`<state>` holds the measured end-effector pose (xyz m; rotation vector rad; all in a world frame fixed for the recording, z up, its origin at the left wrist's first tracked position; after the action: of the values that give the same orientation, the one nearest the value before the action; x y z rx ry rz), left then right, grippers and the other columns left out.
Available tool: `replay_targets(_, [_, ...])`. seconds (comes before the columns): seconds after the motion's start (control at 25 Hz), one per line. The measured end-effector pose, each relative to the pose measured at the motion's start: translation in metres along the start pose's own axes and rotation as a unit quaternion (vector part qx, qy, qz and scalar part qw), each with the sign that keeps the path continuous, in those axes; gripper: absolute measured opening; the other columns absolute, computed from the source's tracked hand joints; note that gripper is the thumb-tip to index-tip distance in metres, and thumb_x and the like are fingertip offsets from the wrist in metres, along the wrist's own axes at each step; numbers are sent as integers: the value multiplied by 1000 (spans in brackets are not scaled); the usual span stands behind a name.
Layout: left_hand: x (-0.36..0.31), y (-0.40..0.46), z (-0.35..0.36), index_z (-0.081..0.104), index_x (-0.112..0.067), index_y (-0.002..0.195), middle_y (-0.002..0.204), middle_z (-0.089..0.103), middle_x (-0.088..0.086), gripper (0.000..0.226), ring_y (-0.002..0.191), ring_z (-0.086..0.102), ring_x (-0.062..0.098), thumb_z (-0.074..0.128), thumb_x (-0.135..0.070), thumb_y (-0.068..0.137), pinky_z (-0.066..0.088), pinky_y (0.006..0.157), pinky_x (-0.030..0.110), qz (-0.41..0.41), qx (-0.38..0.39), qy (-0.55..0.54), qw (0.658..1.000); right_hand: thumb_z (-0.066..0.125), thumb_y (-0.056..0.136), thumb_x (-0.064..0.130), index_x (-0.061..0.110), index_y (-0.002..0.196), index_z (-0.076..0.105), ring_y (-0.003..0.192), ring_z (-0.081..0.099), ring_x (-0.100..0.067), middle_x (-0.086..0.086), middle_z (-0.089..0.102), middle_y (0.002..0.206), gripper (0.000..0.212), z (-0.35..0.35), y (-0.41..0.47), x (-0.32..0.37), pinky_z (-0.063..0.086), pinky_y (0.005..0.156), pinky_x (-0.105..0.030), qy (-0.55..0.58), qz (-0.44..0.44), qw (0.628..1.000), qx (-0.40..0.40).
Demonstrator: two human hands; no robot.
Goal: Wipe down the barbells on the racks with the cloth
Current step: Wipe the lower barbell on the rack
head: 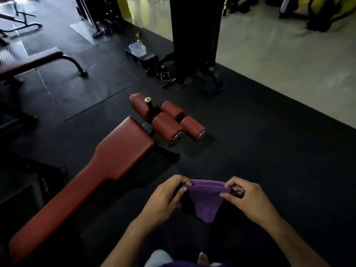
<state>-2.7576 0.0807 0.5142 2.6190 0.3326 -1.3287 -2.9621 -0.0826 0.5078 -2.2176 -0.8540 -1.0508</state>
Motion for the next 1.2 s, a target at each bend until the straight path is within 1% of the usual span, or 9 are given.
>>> replay_targets(0.24, [42, 100, 9, 67, -26, 120, 119, 59, -21, 22, 114, 59, 2, 61, -22, 100, 49, 94, 19, 5, 15, 24, 1000, 86, 77, 27, 30, 80, 67, 82, 67, -5, 15, 69, 85, 20, -43, 97, -17, 51, 69, -16, -7, -17, 999, -43])
replay_targets(0.4, [63, 193, 7, 70, -28, 108, 111, 62, -19, 22, 107, 61, 1, 74, -37, 88, 52, 89, 25, 30, 53, 17, 998, 86, 76, 28, 34, 81, 65, 84, 66, 0, 22, 66, 89, 23, -84, 165, -14, 52, 70, -17, -22, 14, 998, -52])
replay_targets(0.52, [56, 278, 7, 66, -27, 98, 102, 63, -17, 27, 97, 62, 1, 70, -50, 85, 53, 83, 28, 57, 90, 29, 994, 84, 79, 27, 36, 85, 65, 90, 66, 0, 22, 66, 95, 22, -129, 204, -14, 54, 77, -19, -36, 20, 996, -81])
replay_targets(0.68, [38, 393, 4, 60, -25, 95, 95, 61, -13, 14, 88, 60, 6, 68, -36, 93, 51, 79, 32, 106, 109, 33, 988, 83, 80, 20, 33, 92, 72, 92, 67, 0, 21, 68, 96, 21, -184, 249, -33, 56, 83, -22, -1, 58, 987, -150])
replay_targets(0.88, [27, 501, 22, 56, -26, 97, 95, 58, -10, 9, 89, 59, 12, 65, -25, 96, 50, 78, 32, 136, 127, 33, 982, 81, 81, 23, 36, 92, 74, 97, 65, 3, 22, 69, 97, 19, -239, 314, -72, 54, 89, -25, 50, 90, 981, -164])
replay_targets(1.0, [28, 565, 50, 58, -24, 105, 100, 61, -13, 8, 93, 61, 9, 63, -23, 99, 50, 80, 25, 121, 129, 25, 984, 77, 86, 24, 37, 94, 70, 100, 65, 1, 20, 68, 100, 16, -283, 367, -101, 52, 90, -25, 63, 66, 981, -172])
replay_targets(1.12, [18, 637, 71, 51, -33, 135, 108, 63, -15, 40, 100, 65, 9, 63, -21, 99, 51, 88, 22, 56, 115, -10, 992, 71, 90, 29, 41, 104, 63, 107, 62, 3, 21, 66, 107, 20, -330, 425, -123, 49, 91, -20, 81, 44, 984, -155])
replay_targets(1.16, [14, 662, 74, 49, -34, 140, 108, 63, -14, 47, 100, 65, 10, 64, -20, 98, 51, 89, 23, 47, 109, -9, 993, 71, 91, 30, 43, 110, 61, 109, 61, 4, 20, 67, 109, 25, -346, 444, -129, 49, 91, -20, 94, 44, 983, -153])
replay_targets(1.2, [9, 685, 75, 53, -33, 137, 107, 62, -14, 44, 100, 64, 11, 64, -18, 97, 51, 89, 24, 53, 105, 2, 993, 70, 91, 30, 44, 116, 60, 110, 61, 4, 18, 67, 111, 31, -362, 462, -132, 51, 91, -20, 107, 49, 981, -151])
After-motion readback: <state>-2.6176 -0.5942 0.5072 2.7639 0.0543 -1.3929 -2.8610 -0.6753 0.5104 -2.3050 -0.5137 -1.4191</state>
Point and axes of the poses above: each hand's wrist, its own y-axis towards the middle knuckle, its own z-axis out of the palm, x = y × z, the point moved 4 cm from there along y, towards the middle knuckle
